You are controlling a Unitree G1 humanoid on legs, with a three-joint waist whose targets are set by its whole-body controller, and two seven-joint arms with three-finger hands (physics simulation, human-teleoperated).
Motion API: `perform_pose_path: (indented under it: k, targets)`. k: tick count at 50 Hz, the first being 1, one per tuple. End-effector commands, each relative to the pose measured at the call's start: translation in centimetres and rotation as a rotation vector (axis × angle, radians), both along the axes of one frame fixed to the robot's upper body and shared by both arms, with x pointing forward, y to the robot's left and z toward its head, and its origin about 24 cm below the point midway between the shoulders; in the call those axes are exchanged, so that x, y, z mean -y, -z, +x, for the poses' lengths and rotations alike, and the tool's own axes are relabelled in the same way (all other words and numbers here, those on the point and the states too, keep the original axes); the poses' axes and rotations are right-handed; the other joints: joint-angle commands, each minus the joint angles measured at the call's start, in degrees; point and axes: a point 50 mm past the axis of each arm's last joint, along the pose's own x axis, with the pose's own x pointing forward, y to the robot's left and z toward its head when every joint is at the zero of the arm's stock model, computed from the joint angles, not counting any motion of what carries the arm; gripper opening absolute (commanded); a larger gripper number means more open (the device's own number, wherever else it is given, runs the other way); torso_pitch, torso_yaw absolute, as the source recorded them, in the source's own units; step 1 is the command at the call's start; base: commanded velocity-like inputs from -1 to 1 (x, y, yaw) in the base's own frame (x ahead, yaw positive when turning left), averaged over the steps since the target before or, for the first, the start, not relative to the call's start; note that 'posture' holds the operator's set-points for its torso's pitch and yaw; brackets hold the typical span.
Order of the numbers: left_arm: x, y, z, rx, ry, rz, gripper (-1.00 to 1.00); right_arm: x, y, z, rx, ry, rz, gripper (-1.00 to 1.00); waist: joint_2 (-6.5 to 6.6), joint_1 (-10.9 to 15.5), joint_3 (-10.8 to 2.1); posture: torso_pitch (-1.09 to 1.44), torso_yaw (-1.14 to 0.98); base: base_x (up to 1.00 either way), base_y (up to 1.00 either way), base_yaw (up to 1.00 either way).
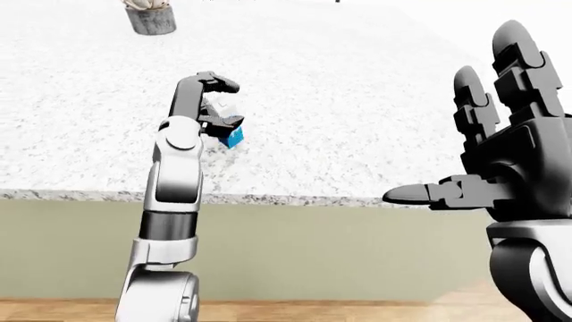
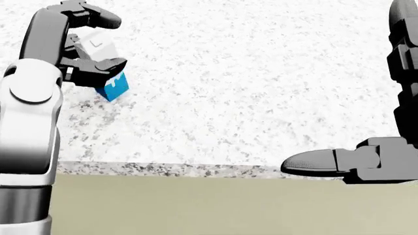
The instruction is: Move the drinks to the dining counter.
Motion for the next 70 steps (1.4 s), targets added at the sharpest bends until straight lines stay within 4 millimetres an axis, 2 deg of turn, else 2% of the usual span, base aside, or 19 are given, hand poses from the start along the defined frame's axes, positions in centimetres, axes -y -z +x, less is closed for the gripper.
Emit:
perform_pose_path:
  k: [1,7,12,24,35,41,47,49,50,55,58,64,70]
  targets:
    - [0.3,-2.4,-0.3,0.093,0.018,0.017,0.04,0.1,-0.9,-0.4,0.068,0.009,-0.001,1.00,0.09,-0.02,-1.32,0.00,0.00,0.00,0.00,0.00]
    - [0.3,-2.9,-0.6,0.099,0.022,0.024,0.06,0.1,-0.9,-0.4,0.068,0.009,-0.001,1.00,0.72,-0.23,-1.69,0.00,0.00,0.00,0.00,0.00]
    - [0.2,-2.9,-0.7,0.096,0.023,0.026,0.29,0.1,-1.0,-0.5,0.069,0.007,-0.001,1.00,0.85,-0.32,-1.85,0.00,0.00,0.00,0.00,0.00]
    - [-0.5,-3.6,-1.4,0.113,0.013,0.029,0.32,0.0,-1.1,-0.5,0.072,0.007,-0.004,1.00,0.80,-0.25,-2.11,0.00,0.00,0.00,0.00,0.00]
    - [-1.5,-4.7,-3.7,0.148,0.006,0.001,0.45,0.3,-1.3,-0.6,0.075,0.012,-0.005,1.00,1.01,-0.37,-1.81,0.00,0.00,0.00,0.00,0.00]
    - [-1.8,-5.6,-5.5,0.176,0.012,-0.016,0.75,0.6,-1.6,-0.8,0.080,0.019,-0.005,1.00,1.08,-0.30,-1.48,0.00,0.00,0.00,0.00,0.00]
    - [-2.6,-6.5,-8.4,0.231,0.002,-0.048,0.80,1.1,-2.2,-1.1,0.090,0.028,-0.003,1.00,1.09,-0.29,-1.13,0.00,0.00,0.00,0.00,0.00]
    - [-2.5,-6.9,-10.3,0.275,0.009,-0.070,0.89,1.4,-2.3,-1.3,0.092,0.036,0.001,1.00,1.09,-0.31,-0.98,0.00,0.00,0.00,0.00,0.00]
    - [-2.5,-7.0,-11.2,0.299,0.012,-0.075,1.00,1.7,-2.3,-1.4,0.094,0.040,0.003,1.00,1.06,-0.33,-0.89,0.00,0.00,0.00,0.00,0.00]
    - [-2.9,-7.2,-15.3,0.425,0.012,-0.131,1.00,3.0,-2.6,-2.3,0.108,0.067,0.022,1.00,0.89,-0.21,-0.30,0.00,0.00,0.00,0.00,0.00]
    - [-3.1,-7.5,-17.3,0.500,0.003,-0.155,1.00,3.6,-2.0,-2.7,0.110,0.083,0.039,1.00,0.94,-0.17,0.00,0.00,0.00,0.00,0.00,0.00]
    - [-5.2,-7.7,-18.4,0.582,-0.059,-0.230,1.00,5.9,-1.2,-4.6,0.145,0.152,0.113,1.00,0.99,0.09,0.24,0.00,0.00,0.00,0.00,0.00]
    - [-5.9,-7.3,-19.1,0.618,-0.110,-0.186,1.00,8.3,-1.4,-6.9,0.203,0.237,0.192,1.00,1.35,-0.22,0.24,0.00,0.00,0.00,0.00,0.00]
